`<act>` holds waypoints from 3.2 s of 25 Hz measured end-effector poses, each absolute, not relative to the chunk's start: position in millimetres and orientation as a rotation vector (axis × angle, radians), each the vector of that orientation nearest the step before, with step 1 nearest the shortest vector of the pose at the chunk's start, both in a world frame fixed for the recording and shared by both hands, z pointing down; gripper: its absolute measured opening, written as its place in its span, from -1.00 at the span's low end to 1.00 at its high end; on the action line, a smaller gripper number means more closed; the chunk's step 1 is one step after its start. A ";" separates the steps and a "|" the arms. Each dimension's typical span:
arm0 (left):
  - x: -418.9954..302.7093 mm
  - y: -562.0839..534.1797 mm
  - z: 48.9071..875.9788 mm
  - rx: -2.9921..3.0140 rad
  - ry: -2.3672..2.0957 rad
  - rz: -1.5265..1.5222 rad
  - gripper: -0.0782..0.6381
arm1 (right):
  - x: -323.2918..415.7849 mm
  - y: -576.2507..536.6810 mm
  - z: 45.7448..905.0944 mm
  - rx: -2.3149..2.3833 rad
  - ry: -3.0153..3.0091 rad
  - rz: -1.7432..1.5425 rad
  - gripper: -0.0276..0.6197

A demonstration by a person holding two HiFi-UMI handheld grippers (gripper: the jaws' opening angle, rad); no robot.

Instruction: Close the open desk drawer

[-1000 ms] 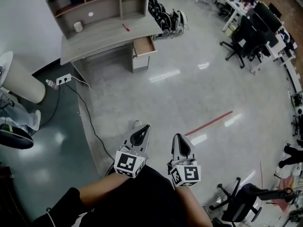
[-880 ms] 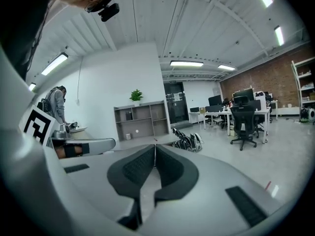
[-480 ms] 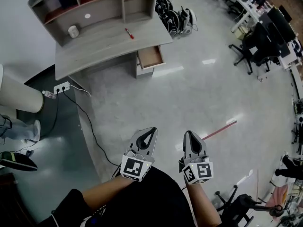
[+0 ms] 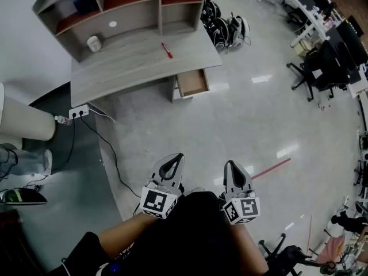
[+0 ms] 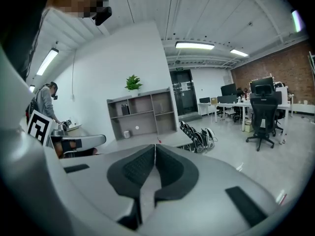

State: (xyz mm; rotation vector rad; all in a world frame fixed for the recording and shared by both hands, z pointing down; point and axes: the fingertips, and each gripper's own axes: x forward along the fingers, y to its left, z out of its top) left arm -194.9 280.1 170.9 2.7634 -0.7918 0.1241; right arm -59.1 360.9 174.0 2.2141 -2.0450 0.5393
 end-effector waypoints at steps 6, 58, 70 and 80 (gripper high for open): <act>-192.9 258.2 174.8 2.746 -0.787 0.121 -0.74 | -62.4 331.4 175.7 2.113 -2.099 0.503 -0.86; -32.7 6.8 467.9 2.370 -1.310 0.570 -0.74 | 131.9 9.5 471.0 1.596 -2.227 0.530 -0.85; -35.5 -6.6 559.3 2.341 -1.274 0.611 -0.74 | 144.0 7.5 567.2 1.516 -2.104 0.608 -0.85; -38.8 -6.9 625.6 2.301 -1.270 0.751 -0.74 | 145.8 10.8 634.2 1.377 -2.052 0.646 -0.79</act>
